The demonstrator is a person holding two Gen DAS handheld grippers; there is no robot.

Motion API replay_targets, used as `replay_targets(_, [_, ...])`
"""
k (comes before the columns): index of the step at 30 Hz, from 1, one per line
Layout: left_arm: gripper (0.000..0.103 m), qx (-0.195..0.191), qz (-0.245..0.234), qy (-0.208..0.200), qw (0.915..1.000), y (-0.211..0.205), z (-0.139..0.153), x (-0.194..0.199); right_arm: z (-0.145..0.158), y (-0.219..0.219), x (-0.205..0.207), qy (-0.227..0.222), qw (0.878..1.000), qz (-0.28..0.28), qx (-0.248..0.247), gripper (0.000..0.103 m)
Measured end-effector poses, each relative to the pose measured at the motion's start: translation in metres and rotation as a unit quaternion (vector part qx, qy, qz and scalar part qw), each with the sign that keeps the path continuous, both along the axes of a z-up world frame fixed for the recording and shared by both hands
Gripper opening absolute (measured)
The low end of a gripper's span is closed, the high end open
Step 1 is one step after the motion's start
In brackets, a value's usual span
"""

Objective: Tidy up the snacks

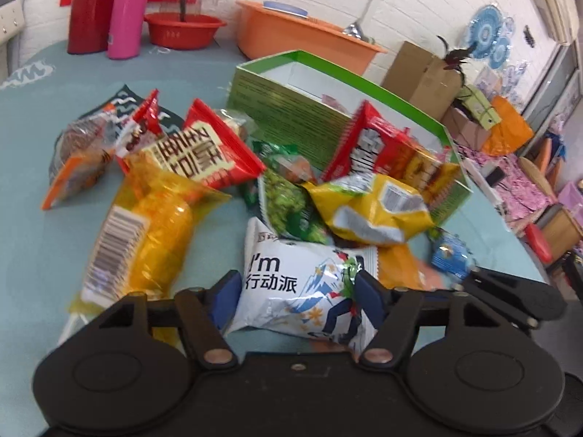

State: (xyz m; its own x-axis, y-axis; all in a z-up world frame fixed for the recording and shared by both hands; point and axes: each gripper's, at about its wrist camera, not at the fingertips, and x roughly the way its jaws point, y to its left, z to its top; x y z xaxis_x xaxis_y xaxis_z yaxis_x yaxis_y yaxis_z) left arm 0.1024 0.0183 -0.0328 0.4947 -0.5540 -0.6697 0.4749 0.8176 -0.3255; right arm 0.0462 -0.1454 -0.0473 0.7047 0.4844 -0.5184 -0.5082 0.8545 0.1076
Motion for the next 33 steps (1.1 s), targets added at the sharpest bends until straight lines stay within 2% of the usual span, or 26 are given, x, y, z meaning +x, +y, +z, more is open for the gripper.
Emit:
replay_targets(1, [0.098,-0.001,-0.005,-0.001,1.0000,0.001,0.000,-0.005,0.000,0.000,-0.001,0.000,1.000,0.000,-0.001,0.103])
replay_targets(2, [0.103,0.000,-0.004,-0.002,1.0000,0.003,0.000,-0.007,-0.001,-0.001,-0.002,-0.001,1.000,0.000,-0.002,0.103])
replay_targets(7, [0.103,-0.018,0.024,0.009,0.9995,0.011,-0.001,0.000,-0.002,0.003,0.001,0.002,1.000,0.005,-0.002,0.103])
replay_targets(11, [0.103,-0.009,0.021,0.010,0.9997,0.008,-0.001,0.002,-0.002,0.012,0.008,0.000,1.000,0.005,-0.015,0.103])
replay_targets(14, [0.095,-0.013,0.024,0.013,0.9995,0.012,-0.003,0.003,-0.007,0.018,0.019,0.010,1.000,0.002,-0.024,0.102])
replay_targets(17, [0.088,-0.019,0.025,0.013,0.9994,0.015,-0.004,0.000,-0.011,0.024,0.026,0.007,1.000,-0.010,-0.027,0.093])
replay_targets(18, [0.087,-0.022,0.026,0.013,0.9993,0.017,-0.004,-0.001,-0.011,0.024,0.027,0.006,1.000,-0.016,-0.026,0.080])
replay_targets(20, [0.084,-0.025,0.031,0.008,0.9992,0.017,0.000,-0.004,-0.010,0.023,0.027,0.007,1.000,-0.018,-0.018,0.071])
replay_targets(22, [0.079,-0.027,0.029,-0.001,0.9992,0.019,0.006,-0.011,-0.007,0.020,0.022,0.007,1.000,-0.019,-0.014,0.068])
replay_targets(25, [0.079,-0.043,0.023,-0.022,0.9985,0.017,0.024,-0.020,0.006,0.015,0.010,-0.012,1.000,-0.024,-0.005,0.067])
replay_targets(29, [0.079,-0.051,0.005,-0.082,0.9953,0.004,0.062,-0.023,0.037,0.002,0.003,-0.067,0.997,-0.035,0.004,0.067])
replay_targets(33, [0.079,-0.058,-0.021,-0.126,0.9901,-0.022,0.092,-0.005,0.062,-0.019,0.014,-0.115,0.992,-0.060,0.007,0.066])
